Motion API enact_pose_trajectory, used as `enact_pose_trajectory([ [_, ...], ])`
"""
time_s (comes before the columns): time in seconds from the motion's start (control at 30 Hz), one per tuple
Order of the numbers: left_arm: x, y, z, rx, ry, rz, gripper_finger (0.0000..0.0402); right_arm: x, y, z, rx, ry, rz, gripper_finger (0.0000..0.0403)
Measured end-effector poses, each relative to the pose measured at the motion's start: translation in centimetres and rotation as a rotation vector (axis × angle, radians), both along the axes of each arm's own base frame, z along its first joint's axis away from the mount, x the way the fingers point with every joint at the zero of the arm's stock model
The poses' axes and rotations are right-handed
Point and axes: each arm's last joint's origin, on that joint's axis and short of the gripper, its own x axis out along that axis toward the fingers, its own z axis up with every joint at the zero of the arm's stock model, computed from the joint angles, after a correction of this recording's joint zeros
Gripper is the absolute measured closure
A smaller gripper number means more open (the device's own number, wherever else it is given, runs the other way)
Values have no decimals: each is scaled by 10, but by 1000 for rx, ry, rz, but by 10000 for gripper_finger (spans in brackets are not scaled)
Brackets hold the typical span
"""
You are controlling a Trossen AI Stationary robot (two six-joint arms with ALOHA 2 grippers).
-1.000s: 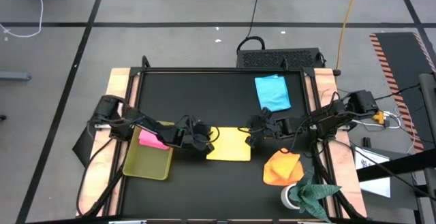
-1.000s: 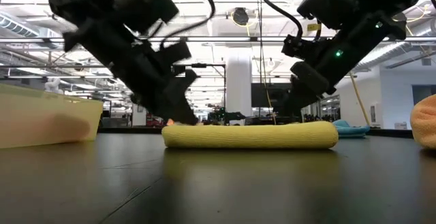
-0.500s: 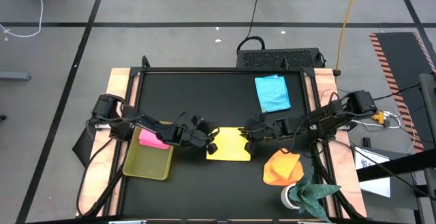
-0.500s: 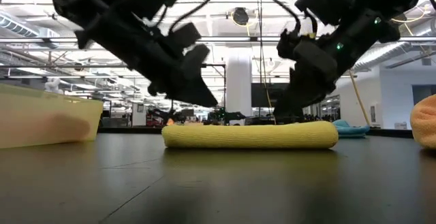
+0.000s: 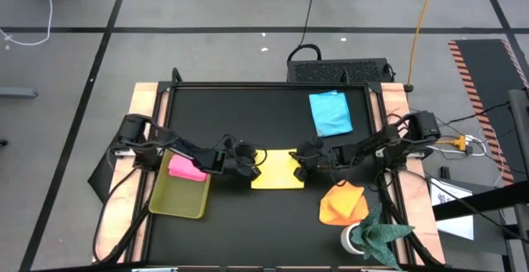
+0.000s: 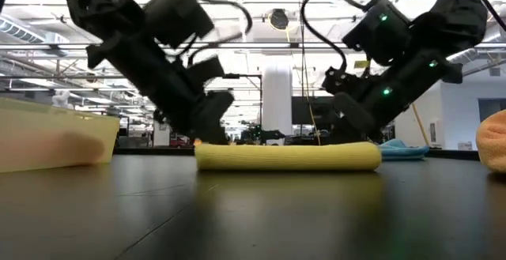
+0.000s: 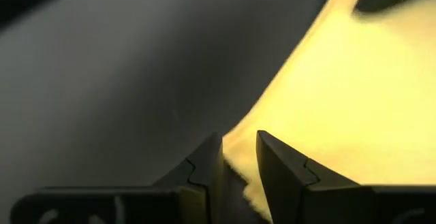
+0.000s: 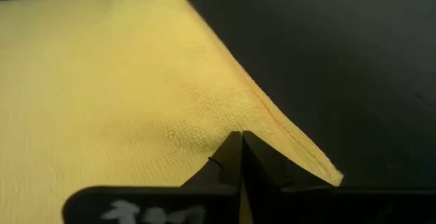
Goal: Fold microfiber towels
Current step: Fold the yellow microfiber towel
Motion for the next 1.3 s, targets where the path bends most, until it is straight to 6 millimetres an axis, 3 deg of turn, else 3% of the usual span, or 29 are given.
enact_pose_trajectory([
  [0.27,4,-13,23,22,-99,-118,309,-1,15,30,18,-150,73,402],
  [0.4,9,-10,15,-25,-89,-195,309,-1,19,28,70,-139,118,403],
  [0.7,4,2,-16,-71,54,-85,309,-24,14,1,142,-49,72,403],
  [0.87,2,-3,-13,-64,54,-79,309,-31,16,-4,143,-54,85,403],
  [1.03,0,-14,0,-53,22,-114,309,-27,28,5,138,-157,169,403],
  [1.17,5,-24,10,-82,-59,-212,309,-21,36,16,147,-284,217,403],
  [1.3,12,-24,10,-101,-111,-268,309,-22,37,14,145,-255,216,403],
])
